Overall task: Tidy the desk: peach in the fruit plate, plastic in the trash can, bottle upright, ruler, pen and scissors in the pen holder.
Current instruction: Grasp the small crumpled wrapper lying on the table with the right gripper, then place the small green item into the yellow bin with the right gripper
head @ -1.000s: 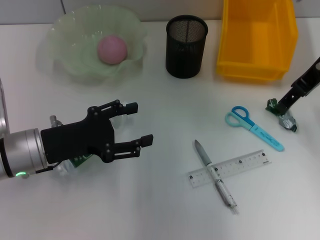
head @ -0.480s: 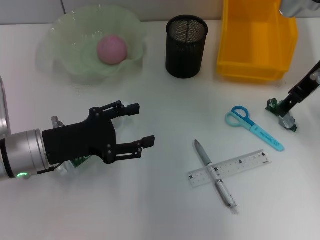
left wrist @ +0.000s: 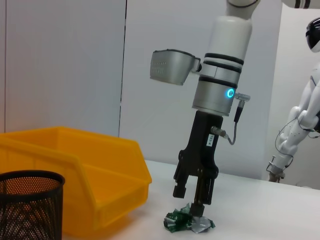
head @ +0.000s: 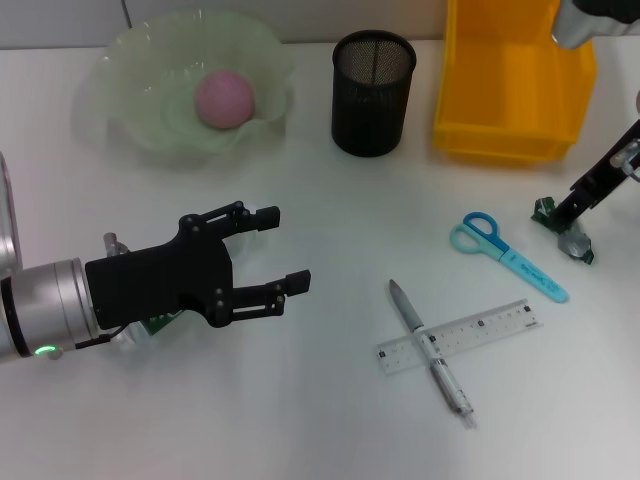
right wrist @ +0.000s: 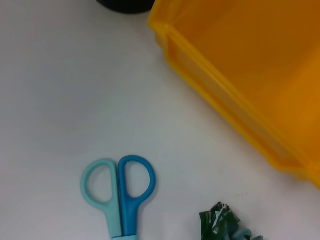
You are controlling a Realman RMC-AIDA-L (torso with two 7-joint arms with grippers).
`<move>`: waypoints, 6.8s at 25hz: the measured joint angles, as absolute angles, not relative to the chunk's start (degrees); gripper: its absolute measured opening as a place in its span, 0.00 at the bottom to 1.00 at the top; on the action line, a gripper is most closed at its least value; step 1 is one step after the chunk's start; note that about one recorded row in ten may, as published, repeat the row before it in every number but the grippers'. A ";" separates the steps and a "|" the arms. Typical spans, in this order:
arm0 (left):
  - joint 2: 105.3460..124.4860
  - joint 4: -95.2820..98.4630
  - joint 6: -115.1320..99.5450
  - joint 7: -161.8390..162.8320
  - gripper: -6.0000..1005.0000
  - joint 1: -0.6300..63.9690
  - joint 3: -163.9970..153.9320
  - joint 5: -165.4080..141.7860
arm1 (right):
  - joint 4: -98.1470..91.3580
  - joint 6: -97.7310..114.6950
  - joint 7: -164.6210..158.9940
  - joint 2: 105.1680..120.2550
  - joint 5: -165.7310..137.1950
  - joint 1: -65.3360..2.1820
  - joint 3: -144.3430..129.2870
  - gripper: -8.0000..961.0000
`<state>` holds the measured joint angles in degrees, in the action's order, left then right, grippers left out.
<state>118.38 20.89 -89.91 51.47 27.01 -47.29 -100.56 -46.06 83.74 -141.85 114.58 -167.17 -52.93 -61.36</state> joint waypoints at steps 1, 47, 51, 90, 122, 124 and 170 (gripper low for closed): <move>118.38 20.90 -89.91 51.47 0.83 27.02 -47.28 -100.56 | -45.76 83.37 -141.84 114.64 -167.17 -52.96 -61.59 0.86; 118.39 21.15 -89.93 51.89 0.83 27.86 -47.28 -100.55 | -41.46 76.86 -141.65 115.78 -167.16 -52.72 -62.56 0.57; 118.39 21.22 -89.91 51.91 0.83 27.86 -47.29 -100.54 | -41.42 76.86 -141.62 115.82 -167.16 -52.55 -62.58 0.55; 118.39 21.08 -89.87 51.94 0.83 28.51 -47.20 -100.45 | -41.92 76.75 -141.12 115.84 -167.16 -51.98 -62.74 0.25; 118.38 20.94 -89.79 51.88 0.83 28.56 -47.46 -100.46 | -42.11 76.90 -140.79 115.84 -167.16 -51.94 -62.75 0.20; 118.38 20.93 -89.74 51.84 0.83 28.56 -47.46 -100.45 | -42.18 76.97 -140.79 115.84 -167.16 -51.94 -62.75 0.20; 118.47 20.92 -90.00 51.46 0.83 28.38 -47.31 -100.46 | -68.73 83.30 -139.17 116.98 -157.55 -46.77 -61.14 0.20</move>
<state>118.47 20.92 -90.00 51.46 28.38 -47.31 -100.46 -68.73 83.30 -139.17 116.98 -157.55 -46.77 -61.14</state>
